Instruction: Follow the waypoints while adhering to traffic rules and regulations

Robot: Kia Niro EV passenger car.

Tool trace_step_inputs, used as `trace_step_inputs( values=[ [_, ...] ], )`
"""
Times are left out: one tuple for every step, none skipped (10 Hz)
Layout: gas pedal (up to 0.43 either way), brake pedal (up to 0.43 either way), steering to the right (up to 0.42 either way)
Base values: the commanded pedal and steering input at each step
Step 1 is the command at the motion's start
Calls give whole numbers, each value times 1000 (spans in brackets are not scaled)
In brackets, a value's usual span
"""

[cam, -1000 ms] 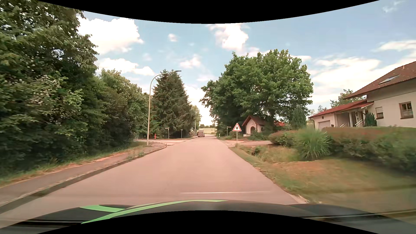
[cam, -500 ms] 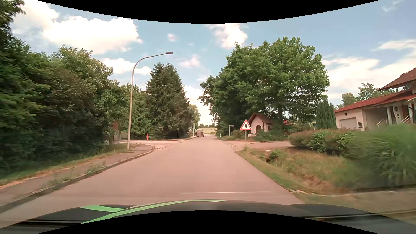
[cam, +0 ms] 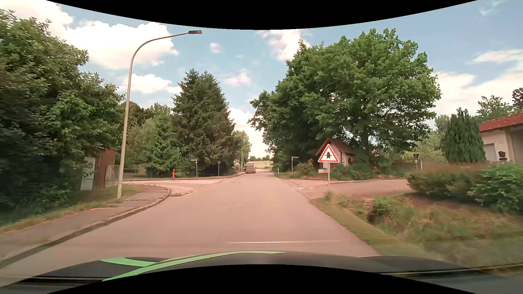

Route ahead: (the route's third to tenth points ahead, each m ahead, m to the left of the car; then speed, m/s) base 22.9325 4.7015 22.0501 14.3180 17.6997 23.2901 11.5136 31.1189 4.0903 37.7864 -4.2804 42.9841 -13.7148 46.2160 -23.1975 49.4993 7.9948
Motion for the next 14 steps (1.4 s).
trace_step_inputs(
  values=[
    [0,0,3],
    [0,0,2],
    [0,0,2],
    [0,0,2],
    [0,0,3],
    [0,0,3],
    [0,0,3],
    [0,0,3],
    [0,0,3],
    [0,0,3],
    [0,0,3],
    [0,0,3],
    [0,0,2],
    [0,0,0]
  ],
)
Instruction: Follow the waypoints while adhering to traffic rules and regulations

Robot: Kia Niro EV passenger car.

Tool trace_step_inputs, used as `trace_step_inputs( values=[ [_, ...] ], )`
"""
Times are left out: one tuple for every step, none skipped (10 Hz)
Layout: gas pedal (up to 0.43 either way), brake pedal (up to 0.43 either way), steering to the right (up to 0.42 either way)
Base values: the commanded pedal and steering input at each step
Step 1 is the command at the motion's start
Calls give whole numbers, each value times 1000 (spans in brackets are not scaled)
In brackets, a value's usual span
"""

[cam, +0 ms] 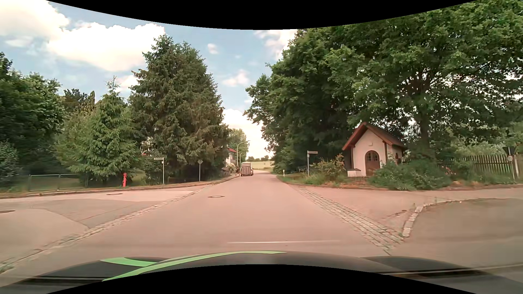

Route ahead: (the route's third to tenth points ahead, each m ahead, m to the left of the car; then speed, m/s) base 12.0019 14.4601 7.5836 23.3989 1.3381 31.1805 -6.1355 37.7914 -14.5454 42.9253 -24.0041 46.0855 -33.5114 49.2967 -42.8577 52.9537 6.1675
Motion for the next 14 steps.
trace_step_inputs(
  values=[
    [0,0,-1],
    [0,0,-13],
    [0,0,-30],
    [0,0,-53],
    [0,0,-83],
    [0,0,-110],
    [0,0,-131],
    [20,0,-156],
    [39,0,-190],
    [59,0,-228],
    [79,0,-266],
    [87,0,-307],
    [87,0,-355],
    [87,0,-404]
  ],
)
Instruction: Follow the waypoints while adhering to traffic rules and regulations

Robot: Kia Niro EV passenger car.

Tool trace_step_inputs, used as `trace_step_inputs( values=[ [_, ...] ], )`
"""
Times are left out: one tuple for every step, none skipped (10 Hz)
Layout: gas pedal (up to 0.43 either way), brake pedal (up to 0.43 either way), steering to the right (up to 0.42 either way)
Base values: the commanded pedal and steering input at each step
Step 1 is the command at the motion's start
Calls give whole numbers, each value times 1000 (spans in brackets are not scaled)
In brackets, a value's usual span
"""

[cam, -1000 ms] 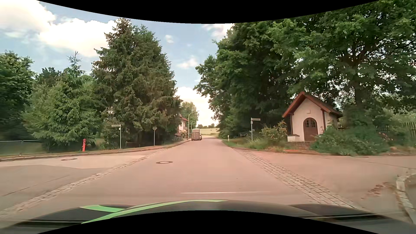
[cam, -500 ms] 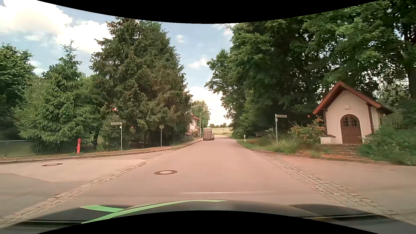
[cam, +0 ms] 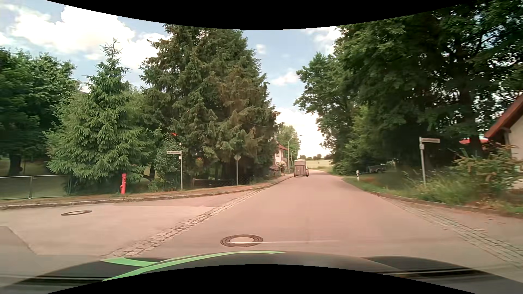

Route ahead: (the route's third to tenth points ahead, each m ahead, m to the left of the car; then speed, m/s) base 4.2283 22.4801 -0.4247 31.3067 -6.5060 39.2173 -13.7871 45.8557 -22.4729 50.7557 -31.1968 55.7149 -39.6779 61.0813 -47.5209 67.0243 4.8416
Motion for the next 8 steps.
trace_step_inputs(
  values=[
    [87,0,-450],
    [87,0,-497],
    [87,0,-528],
    [87,0,-552],
    [87,0,-576],
    [87,0,-585],
    [87,0,-587],
    [87,0,-587]
  ],
)
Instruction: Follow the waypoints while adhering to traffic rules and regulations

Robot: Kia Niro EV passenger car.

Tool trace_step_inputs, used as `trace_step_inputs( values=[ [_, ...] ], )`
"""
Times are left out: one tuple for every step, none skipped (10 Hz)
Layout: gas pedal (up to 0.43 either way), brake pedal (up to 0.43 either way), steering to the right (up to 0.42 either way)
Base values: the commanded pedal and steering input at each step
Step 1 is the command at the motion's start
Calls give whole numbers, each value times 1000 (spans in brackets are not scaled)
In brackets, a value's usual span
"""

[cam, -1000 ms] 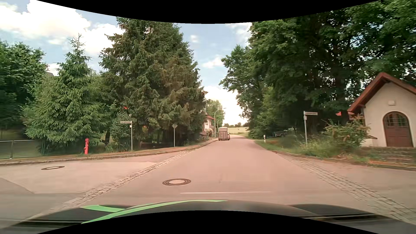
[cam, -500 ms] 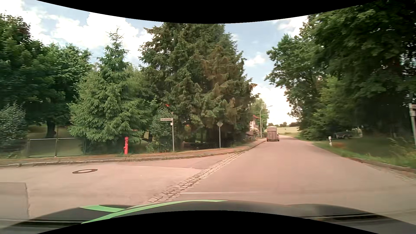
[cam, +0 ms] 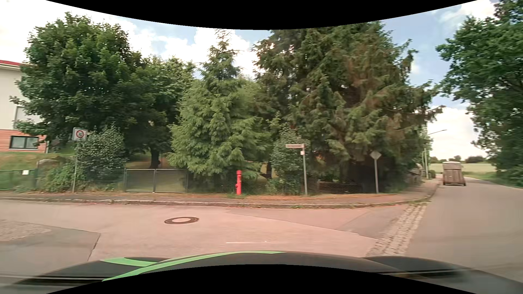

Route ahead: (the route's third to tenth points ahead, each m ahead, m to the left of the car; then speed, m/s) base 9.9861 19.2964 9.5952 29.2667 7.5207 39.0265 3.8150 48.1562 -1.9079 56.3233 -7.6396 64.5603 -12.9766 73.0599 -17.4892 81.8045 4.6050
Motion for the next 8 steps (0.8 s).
trace_step_inputs(
  values=[
    [130,0,-585],
    [130,0,-576],
    [130,0,-567],
    [150,0,-562],
    [157,0,-565],
    [157,0,-564],
    [157,0,-559],
    [157,0,-544]
  ],
)
